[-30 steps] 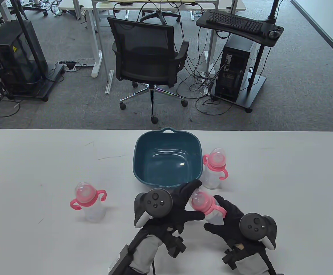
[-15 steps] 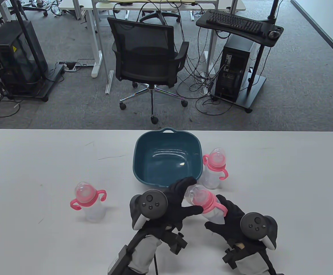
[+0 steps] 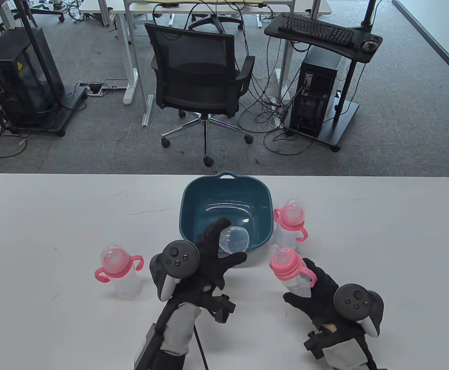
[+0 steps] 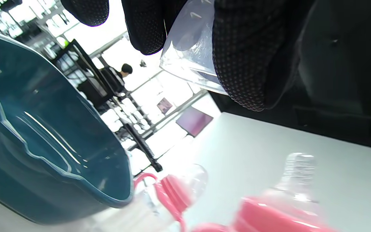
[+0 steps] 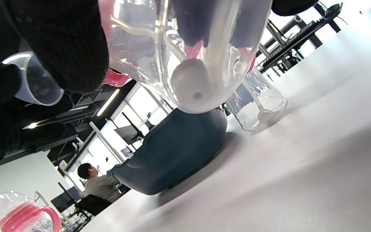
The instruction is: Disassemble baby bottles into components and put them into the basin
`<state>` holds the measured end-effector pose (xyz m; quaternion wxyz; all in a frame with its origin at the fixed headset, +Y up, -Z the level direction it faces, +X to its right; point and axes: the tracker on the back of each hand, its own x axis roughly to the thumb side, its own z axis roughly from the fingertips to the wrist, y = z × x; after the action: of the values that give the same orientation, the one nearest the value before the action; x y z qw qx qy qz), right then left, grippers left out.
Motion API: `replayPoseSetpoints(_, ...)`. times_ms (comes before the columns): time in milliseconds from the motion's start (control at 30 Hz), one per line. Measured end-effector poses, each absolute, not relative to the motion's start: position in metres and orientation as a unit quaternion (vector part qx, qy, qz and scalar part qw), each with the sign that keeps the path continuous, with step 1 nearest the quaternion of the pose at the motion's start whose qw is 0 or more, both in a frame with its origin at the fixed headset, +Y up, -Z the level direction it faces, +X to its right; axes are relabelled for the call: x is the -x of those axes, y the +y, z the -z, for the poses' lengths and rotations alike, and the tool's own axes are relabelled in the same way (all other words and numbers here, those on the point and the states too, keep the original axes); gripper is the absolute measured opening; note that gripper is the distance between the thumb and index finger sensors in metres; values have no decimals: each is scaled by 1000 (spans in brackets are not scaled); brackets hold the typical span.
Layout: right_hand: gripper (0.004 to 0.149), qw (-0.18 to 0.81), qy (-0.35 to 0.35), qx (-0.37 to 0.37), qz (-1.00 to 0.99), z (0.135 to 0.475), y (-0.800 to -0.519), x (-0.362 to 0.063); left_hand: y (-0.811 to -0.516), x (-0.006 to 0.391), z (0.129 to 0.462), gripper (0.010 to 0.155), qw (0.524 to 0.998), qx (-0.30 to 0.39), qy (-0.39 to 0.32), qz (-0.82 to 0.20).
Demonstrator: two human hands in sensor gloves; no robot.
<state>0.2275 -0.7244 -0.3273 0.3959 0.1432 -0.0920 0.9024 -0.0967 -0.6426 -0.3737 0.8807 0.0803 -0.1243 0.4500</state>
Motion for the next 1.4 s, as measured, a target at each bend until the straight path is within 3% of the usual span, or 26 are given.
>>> replayPoseSetpoints(433, 91, 391, -94, -135, -906, 325, -720, -235, -645, 63, 445, 85, 977, -8, -34, -211)
replayPoseSetpoints(767, 91, 369, -87, -128, -916, 326, -721, -236, -674, 49, 471, 82, 988, 86, 1, -126)
replayPoseSetpoints(1033, 91, 367, -84, -128, -918, 326, -722, -235, -691, 45, 481, 80, 988, 124, 21, -86)
replayPoseSetpoints(1400, 91, 365, -85, -131, -918, 326, -722, -235, -693, 42, 478, 81, 990, 106, 15, -87)
